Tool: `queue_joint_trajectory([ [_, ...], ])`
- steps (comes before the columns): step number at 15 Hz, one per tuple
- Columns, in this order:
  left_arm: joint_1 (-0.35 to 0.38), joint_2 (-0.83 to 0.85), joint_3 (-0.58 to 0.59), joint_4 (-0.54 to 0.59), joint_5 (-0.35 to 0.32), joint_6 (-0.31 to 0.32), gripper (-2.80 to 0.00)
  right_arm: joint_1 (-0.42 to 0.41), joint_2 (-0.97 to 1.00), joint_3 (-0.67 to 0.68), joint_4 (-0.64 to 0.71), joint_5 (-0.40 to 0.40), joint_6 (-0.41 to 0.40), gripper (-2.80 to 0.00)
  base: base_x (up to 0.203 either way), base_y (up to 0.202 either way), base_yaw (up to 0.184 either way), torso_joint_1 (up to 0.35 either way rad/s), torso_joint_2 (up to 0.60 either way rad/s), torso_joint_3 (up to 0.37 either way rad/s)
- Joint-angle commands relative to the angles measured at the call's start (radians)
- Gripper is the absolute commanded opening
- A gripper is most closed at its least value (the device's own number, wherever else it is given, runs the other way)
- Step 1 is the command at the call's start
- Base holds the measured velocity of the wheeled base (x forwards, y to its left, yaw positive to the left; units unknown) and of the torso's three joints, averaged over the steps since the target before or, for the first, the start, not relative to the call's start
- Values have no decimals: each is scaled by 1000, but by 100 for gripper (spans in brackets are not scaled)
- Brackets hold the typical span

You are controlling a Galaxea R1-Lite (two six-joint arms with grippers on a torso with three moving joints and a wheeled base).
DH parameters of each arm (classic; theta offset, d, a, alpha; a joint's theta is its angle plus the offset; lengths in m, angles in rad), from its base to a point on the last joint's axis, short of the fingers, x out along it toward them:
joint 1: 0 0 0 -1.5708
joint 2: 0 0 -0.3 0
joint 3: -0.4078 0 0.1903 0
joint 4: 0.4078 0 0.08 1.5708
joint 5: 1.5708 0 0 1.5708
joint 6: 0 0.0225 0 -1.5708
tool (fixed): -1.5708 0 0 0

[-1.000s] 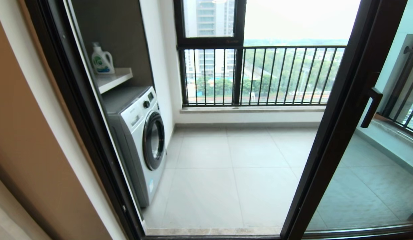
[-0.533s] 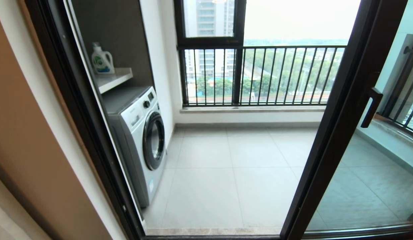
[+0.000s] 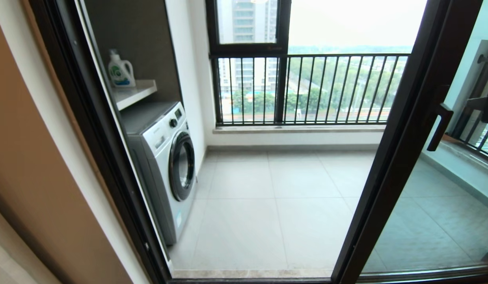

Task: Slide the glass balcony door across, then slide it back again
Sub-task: Close the slid door

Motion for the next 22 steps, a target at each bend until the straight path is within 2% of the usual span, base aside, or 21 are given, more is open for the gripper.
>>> queue_joint_trajectory([
  [1, 0, 2, 0, 0, 0, 0, -280, -93, 85, -14, -8, -18, -9, -280, 0, 0, 0, 0, 0, 0],
  [8, 0, 2, 0, 0, 0, 0, -280, -389, 211, -141, -37, -20, -22, -280, 0, 0, 0, 0, 0, 0],
  [10, 0, 2, 0, 0, 0, 0, -280, -440, 269, -154, -52, -15, -23, -280, 0, 0, 0, 0, 0, 0],
  [16, 0, 2, 0, 0, 0, 0, -280, -536, 511, -168, -320, 41, -38, -280, 0, 0, 0, 0, 0, 0],
  [18, 0, 2, 0, 0, 0, 0, -280, -540, 541, -193, -335, 104, -37, -280, 0, 0, 0, 0, 0, 0],
  [20, 0, 2, 0, 0, 0, 0, -280, -539, 566, -208, -360, 276, -52, -280, 0, 0, 0, 0, 0, 0],
  [22, 0, 2, 0, 0, 0, 0, -280, -538, 545, -205, -380, 299, -122, -280, 0, 0, 0, 0, 0, 0],
])
